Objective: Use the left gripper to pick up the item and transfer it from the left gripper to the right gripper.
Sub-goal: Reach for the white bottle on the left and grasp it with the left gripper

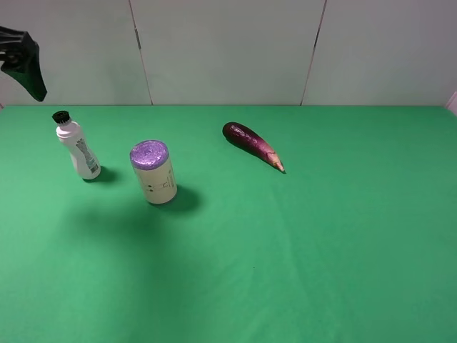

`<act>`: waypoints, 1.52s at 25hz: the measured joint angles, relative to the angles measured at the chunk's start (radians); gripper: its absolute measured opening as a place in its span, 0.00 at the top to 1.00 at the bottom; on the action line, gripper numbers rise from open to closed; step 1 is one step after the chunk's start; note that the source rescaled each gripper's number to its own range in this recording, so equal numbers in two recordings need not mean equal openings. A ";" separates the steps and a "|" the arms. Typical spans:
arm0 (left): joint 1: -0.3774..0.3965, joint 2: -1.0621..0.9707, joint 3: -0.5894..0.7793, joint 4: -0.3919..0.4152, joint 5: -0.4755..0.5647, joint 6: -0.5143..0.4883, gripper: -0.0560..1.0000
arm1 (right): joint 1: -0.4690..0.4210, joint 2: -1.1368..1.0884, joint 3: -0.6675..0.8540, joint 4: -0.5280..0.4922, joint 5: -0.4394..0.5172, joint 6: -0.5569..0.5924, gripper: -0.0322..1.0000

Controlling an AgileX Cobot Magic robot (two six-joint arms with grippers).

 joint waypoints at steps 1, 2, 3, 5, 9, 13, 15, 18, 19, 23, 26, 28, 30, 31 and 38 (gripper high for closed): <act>-0.006 0.022 -0.006 -0.002 -0.001 0.003 0.00 | 0.000 0.000 0.000 0.000 0.000 0.000 0.00; -0.009 0.040 -0.011 -0.002 -0.006 0.006 0.00 | 0.000 0.000 0.000 0.000 0.000 0.000 0.00; -0.009 0.057 -0.014 -0.004 -0.009 0.007 0.00 | 0.000 0.000 0.000 0.000 0.000 0.000 0.00; -0.021 0.087 -0.016 -0.004 -0.019 0.007 0.00 | 0.000 0.000 0.000 0.000 0.000 0.000 0.00; -0.042 0.134 -0.018 0.002 -0.050 0.007 0.00 | 0.000 0.000 0.000 0.000 0.000 0.000 0.00; -0.047 0.191 -0.019 0.004 -0.082 0.007 0.00 | 0.000 0.000 0.000 0.000 0.000 0.000 0.00; -0.047 0.220 -0.019 0.004 -0.102 0.007 0.00 | 0.000 0.000 0.000 0.000 0.000 0.000 0.00; -0.047 0.254 -0.022 0.004 -0.125 0.007 0.00 | 0.000 0.000 0.000 0.000 0.000 0.000 0.00; -0.047 0.266 -0.026 0.004 -0.132 0.009 0.00 | 0.000 0.000 0.000 0.000 0.000 0.000 0.00; -0.047 0.305 -0.029 0.004 -0.159 0.019 0.00 | 0.000 0.000 0.000 0.000 0.000 0.000 0.00; -0.050 0.327 -0.029 0.004 -0.187 0.030 0.00 | 0.000 0.000 0.000 0.000 0.000 0.000 0.00; -0.050 0.341 -0.030 0.004 -0.200 0.033 0.00 | 0.000 0.000 0.000 0.000 0.000 0.000 0.00; -0.050 0.356 -0.030 0.004 -0.212 0.037 0.00 | 0.000 0.000 0.000 0.000 0.000 0.000 0.00; -0.051 0.363 -0.030 0.003 -0.216 0.041 0.00 | 0.000 0.000 0.000 0.000 0.000 0.000 0.00; -0.051 0.395 -0.030 -0.019 -0.241 0.052 0.00 | 0.000 0.000 0.000 0.000 0.000 0.000 0.00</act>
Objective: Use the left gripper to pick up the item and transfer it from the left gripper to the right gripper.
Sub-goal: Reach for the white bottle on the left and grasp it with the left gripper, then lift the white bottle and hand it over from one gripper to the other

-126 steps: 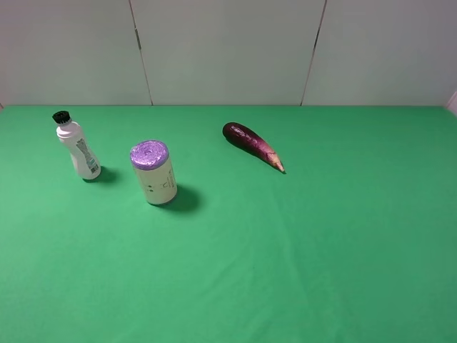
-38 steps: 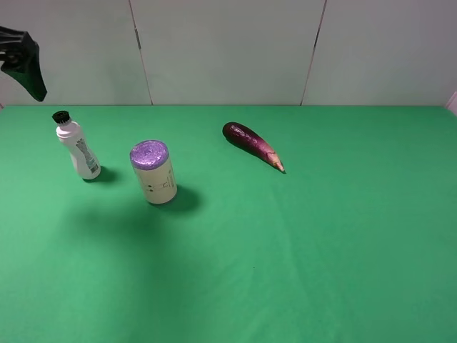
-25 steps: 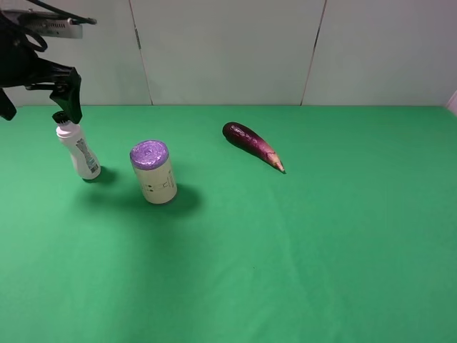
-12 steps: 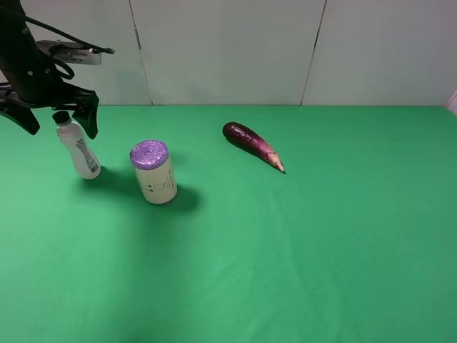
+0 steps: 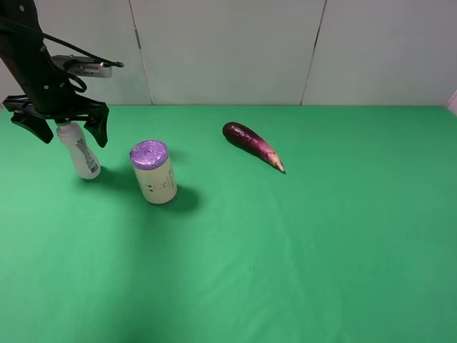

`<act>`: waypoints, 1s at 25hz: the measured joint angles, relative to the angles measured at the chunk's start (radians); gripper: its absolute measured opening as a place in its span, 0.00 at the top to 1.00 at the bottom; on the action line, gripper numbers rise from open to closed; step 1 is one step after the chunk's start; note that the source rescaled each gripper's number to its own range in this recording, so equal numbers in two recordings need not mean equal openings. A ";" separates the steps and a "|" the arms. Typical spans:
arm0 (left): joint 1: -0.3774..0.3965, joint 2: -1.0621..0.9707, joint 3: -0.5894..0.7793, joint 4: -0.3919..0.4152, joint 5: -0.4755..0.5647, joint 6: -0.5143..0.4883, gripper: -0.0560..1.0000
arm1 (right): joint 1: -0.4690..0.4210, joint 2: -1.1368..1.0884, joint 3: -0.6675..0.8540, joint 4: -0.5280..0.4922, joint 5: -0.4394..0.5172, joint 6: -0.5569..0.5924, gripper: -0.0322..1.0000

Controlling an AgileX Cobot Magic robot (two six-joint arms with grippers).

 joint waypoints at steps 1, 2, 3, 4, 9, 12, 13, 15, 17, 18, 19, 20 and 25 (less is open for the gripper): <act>0.000 0.000 0.000 -0.001 -0.004 0.000 0.02 | 0.000 0.000 0.000 0.000 0.000 0.000 0.00; 0.000 0.000 0.000 -0.003 -0.008 0.000 0.04 | 0.000 0.000 0.000 0.000 0.000 0.000 0.00; 0.000 0.000 0.000 -0.004 -0.014 0.000 0.08 | 0.000 0.000 0.000 0.000 0.000 0.000 0.00; 0.000 0.000 0.000 -0.004 -0.018 0.000 0.14 | 0.000 0.000 0.000 0.000 0.000 0.000 0.00; 0.000 0.000 0.000 -0.004 -0.023 0.000 0.52 | 0.000 0.000 0.000 0.000 0.000 0.000 0.00; 0.000 0.000 0.000 -0.004 -0.024 0.000 0.78 | 0.000 0.000 0.000 0.000 0.000 0.000 0.00; 0.000 0.000 0.000 -0.004 -0.024 0.000 0.86 | 0.000 0.000 0.000 0.000 0.000 0.000 0.00; 0.000 0.000 0.000 -0.007 -0.026 0.000 0.94 | 0.000 0.000 0.000 0.000 0.000 0.000 0.00; 0.000 0.000 0.000 -0.007 -0.026 0.000 0.94 | 0.000 0.000 0.000 0.000 0.000 0.000 0.00; 0.000 0.000 0.000 -0.007 -0.026 0.000 0.94 | 0.000 0.000 0.000 0.000 0.000 0.000 0.00; 0.000 0.000 0.000 -0.007 -0.026 0.000 0.94 | 0.000 0.000 0.000 0.000 0.000 0.000 0.00; 0.000 0.000 0.000 -0.007 -0.026 0.000 0.94 | 0.000 0.000 0.000 0.000 0.000 0.000 0.00; 0.000 0.000 0.000 -0.007 -0.026 0.000 0.94 | 0.000 0.000 0.000 0.000 0.000 0.000 0.00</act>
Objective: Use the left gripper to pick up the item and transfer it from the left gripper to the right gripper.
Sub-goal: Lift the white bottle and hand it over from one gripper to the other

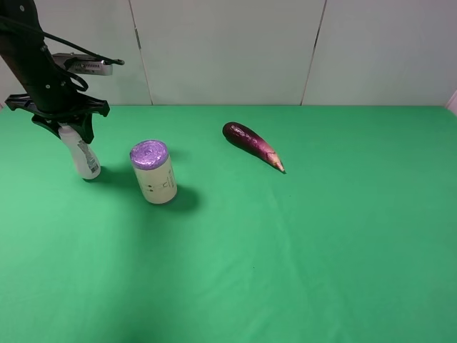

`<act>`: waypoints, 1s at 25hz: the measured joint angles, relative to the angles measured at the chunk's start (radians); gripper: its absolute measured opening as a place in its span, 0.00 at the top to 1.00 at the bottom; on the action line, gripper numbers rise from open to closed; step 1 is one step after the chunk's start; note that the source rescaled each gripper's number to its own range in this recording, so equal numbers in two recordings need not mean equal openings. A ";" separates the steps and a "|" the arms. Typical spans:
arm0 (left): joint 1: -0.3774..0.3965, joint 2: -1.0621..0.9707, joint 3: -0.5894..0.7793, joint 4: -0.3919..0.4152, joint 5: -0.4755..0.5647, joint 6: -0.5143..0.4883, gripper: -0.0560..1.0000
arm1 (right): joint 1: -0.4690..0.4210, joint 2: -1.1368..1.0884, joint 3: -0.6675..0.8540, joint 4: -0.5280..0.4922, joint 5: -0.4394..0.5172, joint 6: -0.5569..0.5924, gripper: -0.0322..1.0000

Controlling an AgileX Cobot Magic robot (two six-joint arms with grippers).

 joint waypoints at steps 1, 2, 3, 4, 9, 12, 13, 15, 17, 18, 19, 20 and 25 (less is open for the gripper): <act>0.000 0.000 -0.001 0.000 0.002 0.000 0.94 | 0.000 0.000 0.000 0.000 0.000 0.000 0.00; 0.000 0.000 -0.006 0.000 0.008 0.000 0.94 | 0.000 0.000 0.000 0.000 0.000 0.000 0.00; 0.000 0.000 -0.014 0.000 0.015 0.000 0.94 | 0.000 0.000 0.000 0.000 0.000 0.000 0.00; 0.000 -0.002 -0.024 0.000 0.025 0.000 0.94 | 0.000 0.000 0.000 0.000 0.000 0.000 0.00; 0.000 -0.066 -0.073 0.004 0.068 0.000 0.94 | 0.000 0.000 0.000 0.000 0.000 0.000 0.00; 0.000 -0.112 -0.095 0.004 0.117 0.000 0.94 | 0.000 0.000 0.000 0.000 0.000 0.000 0.00; 0.000 -0.128 -0.098 0.003 0.136 0.000 0.94 | 0.000 0.000 0.000 0.000 0.000 0.000 0.00; 0.000 -0.157 -0.099 0.002 0.164 -0.004 0.94 | 0.000 0.000 0.000 0.000 0.000 0.000 0.00; 0.000 -0.190 -0.099 0.002 0.179 -0.014 0.94 | 0.000 0.000 0.000 0.000 0.000 0.000 0.00; 0.000 -0.203 -0.099 0.002 0.184 -0.023 0.94 | 0.000 0.000 0.000 0.000 0.000 0.000 0.00; 0.000 -0.220 -0.099 0.002 0.186 -0.031 0.94 | 0.000 0.000 0.000 0.000 0.000 0.000 0.00; 0.000 -0.237 -0.099 0.002 0.186 -0.038 0.94 | 0.000 0.000 0.000 0.000 0.000 0.000 0.00; 0.000 -0.305 -0.099 -0.021 0.205 -0.045 0.94 | 0.000 0.000 0.000 0.000 0.000 0.000 0.00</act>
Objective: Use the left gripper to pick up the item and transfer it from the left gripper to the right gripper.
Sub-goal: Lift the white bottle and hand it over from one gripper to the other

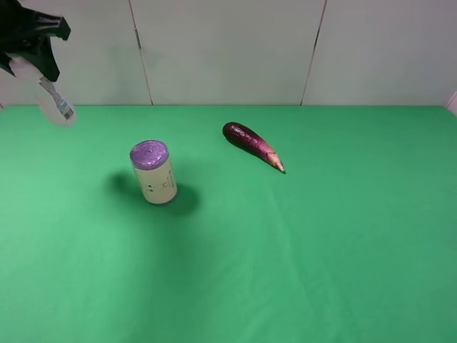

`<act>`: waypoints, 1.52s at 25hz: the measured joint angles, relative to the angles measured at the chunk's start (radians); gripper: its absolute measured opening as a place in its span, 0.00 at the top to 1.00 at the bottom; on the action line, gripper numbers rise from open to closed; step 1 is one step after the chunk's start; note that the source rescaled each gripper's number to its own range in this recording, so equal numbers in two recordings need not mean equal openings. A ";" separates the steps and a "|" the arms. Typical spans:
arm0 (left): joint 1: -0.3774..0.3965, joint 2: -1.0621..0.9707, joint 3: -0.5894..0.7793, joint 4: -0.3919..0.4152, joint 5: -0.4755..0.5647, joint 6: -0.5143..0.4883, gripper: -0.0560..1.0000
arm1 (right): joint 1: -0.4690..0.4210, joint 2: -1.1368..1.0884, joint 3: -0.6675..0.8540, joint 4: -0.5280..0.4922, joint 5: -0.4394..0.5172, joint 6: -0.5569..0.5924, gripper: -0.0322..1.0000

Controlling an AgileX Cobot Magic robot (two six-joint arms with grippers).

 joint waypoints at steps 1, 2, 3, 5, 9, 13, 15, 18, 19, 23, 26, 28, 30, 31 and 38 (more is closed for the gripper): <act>0.000 -0.010 0.000 -0.017 0.004 0.000 0.94 | 0.000 0.000 0.000 0.000 0.000 0.000 0.00; 0.000 -0.017 0.000 -0.041 0.006 0.000 0.94 | 0.000 0.000 0.000 0.000 0.000 0.000 0.00; 0.000 -0.023 0.000 -0.059 0.006 0.000 0.94 | 0.000 0.000 0.000 0.000 0.000 0.000 0.00; 0.000 -0.024 0.000 -0.111 0.006 0.003 0.94 | 0.000 0.000 0.000 0.000 0.000 0.000 0.00; 0.000 -0.027 0.000 -0.198 0.013 0.025 0.94 | 0.000 0.000 0.000 0.000 0.000 0.000 0.00; -0.004 -0.035 0.000 -0.295 0.024 0.055 0.94 | 0.000 0.000 0.000 0.000 0.000 0.000 0.00; -0.021 -0.035 0.000 -0.318 0.032 0.079 0.94 | 0.000 0.000 0.000 0.000 0.000 0.000 0.00; -0.076 -0.035 0.000 -0.326 0.032 0.089 0.94 | 0.000 0.000 0.000 0.000 0.000 0.000 0.00; -0.095 -0.035 0.000 -0.328 0.032 0.090 0.94 | 0.000 0.000 0.000 0.000 0.000 0.000 0.00; -0.179 -0.035 0.000 -0.354 0.032 0.091 0.94 | 0.000 0.000 0.000 0.000 0.000 0.000 0.00; -0.223 -0.035 0.000 -0.388 0.032 0.091 0.94 | 0.000 0.000 0.000 0.000 0.000 0.000 0.00; -0.243 -0.035 0.000 -0.405 0.032 0.091 0.94 | 0.000 0.000 0.000 0.000 0.000 0.000 0.00; -0.258 -0.035 0.000 -0.425 0.031 0.093 0.94 | 0.000 0.000 0.000 0.000 0.000 0.000 0.00; -0.265 -0.035 0.000 -0.426 0.030 0.094 0.94 | 0.000 0.000 0.000 0.000 0.000 0.000 0.00; -0.299 -0.035 0.013 -0.468 -0.017 0.110 0.94 | 0.000 0.000 0.000 0.001 0.000 0.000 0.00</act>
